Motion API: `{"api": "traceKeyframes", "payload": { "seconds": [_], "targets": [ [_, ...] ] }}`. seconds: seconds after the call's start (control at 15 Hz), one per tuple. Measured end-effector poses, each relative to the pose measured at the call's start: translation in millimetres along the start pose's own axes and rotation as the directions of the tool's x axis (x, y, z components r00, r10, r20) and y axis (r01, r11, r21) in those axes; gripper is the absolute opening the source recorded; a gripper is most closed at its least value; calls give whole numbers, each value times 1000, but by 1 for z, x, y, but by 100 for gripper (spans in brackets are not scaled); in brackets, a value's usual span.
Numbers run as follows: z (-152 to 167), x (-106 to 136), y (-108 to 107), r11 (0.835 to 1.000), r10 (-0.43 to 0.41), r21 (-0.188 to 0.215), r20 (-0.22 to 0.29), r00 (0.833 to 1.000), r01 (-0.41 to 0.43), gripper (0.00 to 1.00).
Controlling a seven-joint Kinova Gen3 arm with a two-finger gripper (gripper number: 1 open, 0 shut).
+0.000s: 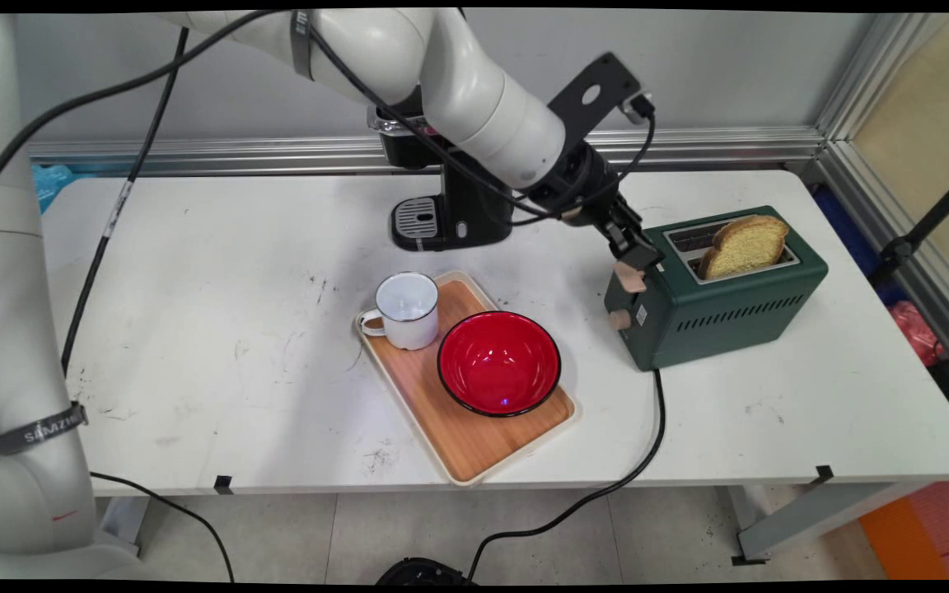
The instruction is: Press the toaster switch
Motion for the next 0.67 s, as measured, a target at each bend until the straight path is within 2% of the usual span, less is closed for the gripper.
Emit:
{"api": "traceKeyframes", "payload": {
  "seconds": [0.67],
  "targets": [
    [13,-12,9,1000,-21,-18,50,999,22,0]
  ]
}}
